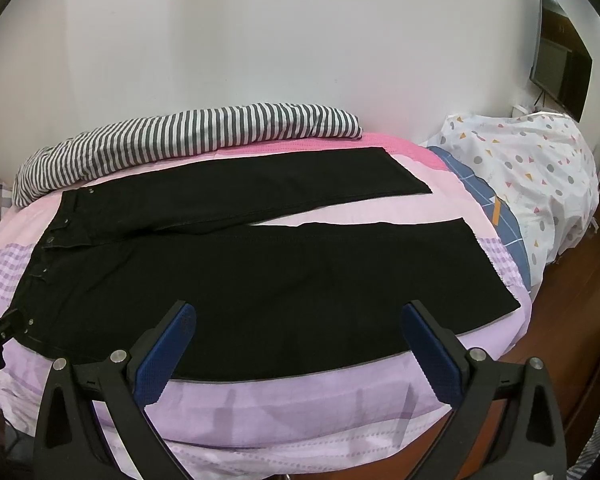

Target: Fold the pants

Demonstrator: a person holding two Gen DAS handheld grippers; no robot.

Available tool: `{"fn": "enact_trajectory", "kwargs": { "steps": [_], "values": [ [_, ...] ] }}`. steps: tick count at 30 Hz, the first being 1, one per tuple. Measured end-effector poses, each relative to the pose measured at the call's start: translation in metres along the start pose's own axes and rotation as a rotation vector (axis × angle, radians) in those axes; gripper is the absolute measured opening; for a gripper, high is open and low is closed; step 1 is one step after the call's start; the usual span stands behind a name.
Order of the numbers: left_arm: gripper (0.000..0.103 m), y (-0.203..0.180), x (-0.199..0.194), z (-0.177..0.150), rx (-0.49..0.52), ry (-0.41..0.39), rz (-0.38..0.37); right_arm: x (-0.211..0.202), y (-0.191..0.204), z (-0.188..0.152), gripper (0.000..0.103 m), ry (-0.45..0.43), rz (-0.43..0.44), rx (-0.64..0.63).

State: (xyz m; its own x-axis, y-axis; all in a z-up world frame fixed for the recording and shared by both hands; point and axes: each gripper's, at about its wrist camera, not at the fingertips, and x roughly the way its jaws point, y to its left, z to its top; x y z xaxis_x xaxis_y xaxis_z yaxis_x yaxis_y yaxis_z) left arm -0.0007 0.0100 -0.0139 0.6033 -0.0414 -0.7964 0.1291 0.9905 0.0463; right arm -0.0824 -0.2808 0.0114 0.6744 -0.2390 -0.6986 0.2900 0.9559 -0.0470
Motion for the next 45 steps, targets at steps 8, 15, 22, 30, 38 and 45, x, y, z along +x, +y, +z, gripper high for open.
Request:
{"fn": "enact_trajectory", "kwargs": {
  "steps": [8,15,22,30,38,45],
  "values": [
    [0.102,0.003,0.000,-0.001,-0.008,-0.014,-0.008,0.000,0.002,-0.001,0.101,-0.007,-0.004,-0.001],
    [0.102,0.004,-0.002,-0.002,-0.015,-0.022,-0.011,0.000,-0.003,-0.005,0.101,-0.015,0.003,0.015],
    [0.102,0.004,-0.002,-0.002,-0.014,-0.022,-0.009,0.002,-0.003,-0.008,0.101,-0.023,-0.013,0.010],
    [0.102,0.004,-0.003,-0.003,-0.011,-0.028,-0.006,0.004,-0.005,-0.012,0.101,-0.025,-0.012,0.021],
    [0.102,0.001,-0.004,-0.004,-0.009,-0.029,-0.005,0.003,-0.004,-0.011,0.101,-0.026,-0.011,0.012],
    [0.102,0.002,-0.004,-0.004,-0.008,-0.029,-0.006,0.003,-0.004,-0.010,0.101,-0.026,-0.010,0.012]
  ]
}}
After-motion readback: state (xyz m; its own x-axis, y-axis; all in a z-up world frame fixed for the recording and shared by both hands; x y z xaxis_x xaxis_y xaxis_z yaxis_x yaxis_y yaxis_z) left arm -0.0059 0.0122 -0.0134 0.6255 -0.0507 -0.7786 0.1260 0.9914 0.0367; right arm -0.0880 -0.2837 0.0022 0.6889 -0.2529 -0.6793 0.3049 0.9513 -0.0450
